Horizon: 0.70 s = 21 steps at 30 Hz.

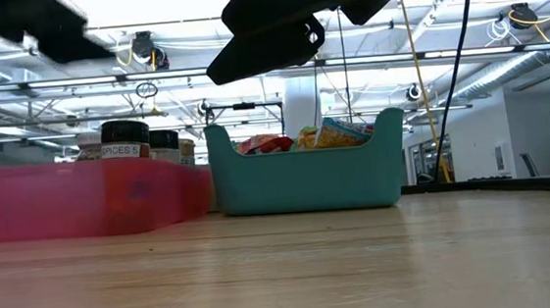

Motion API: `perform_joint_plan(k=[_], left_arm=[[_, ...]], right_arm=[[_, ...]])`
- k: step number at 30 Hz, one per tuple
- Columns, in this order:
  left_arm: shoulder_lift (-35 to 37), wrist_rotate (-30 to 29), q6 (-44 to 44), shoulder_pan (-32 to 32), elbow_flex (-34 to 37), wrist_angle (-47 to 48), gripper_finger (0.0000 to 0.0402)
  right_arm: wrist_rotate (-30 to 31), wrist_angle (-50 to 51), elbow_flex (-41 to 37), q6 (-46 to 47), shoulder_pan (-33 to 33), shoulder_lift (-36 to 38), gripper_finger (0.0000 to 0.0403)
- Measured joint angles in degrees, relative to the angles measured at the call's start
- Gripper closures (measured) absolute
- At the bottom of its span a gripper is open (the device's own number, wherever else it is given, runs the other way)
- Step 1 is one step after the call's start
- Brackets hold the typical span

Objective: Pick & Place Food Item
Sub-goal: Return to Home Position

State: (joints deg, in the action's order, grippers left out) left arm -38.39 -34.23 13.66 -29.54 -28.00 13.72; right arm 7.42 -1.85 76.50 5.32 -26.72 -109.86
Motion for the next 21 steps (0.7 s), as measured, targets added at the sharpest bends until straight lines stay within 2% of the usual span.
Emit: perform_joint_plan(k=[6, 13, 21], left_arm=[[2.9, 1.3, -15.4, 0.0, -6.6, 1.6, 0.0005], [7.1, 1.3, -14.6, 0.0, -6.9, 3.6, 0.0005], [19.1, 1.4, -15.1, 0.0, -6.7, 9.0, 0.0005]], right_arm=[[0.0, 0.0, 0.0, 0.0, 0.0, 0.0, 0.0096], [-0.1, 1.0, 0.0, 0.0, 0.0, 0.0, 0.0096], [-0.2, 1.5, 0.0, 3.0, 0.0, 0.0, 0.0096]])
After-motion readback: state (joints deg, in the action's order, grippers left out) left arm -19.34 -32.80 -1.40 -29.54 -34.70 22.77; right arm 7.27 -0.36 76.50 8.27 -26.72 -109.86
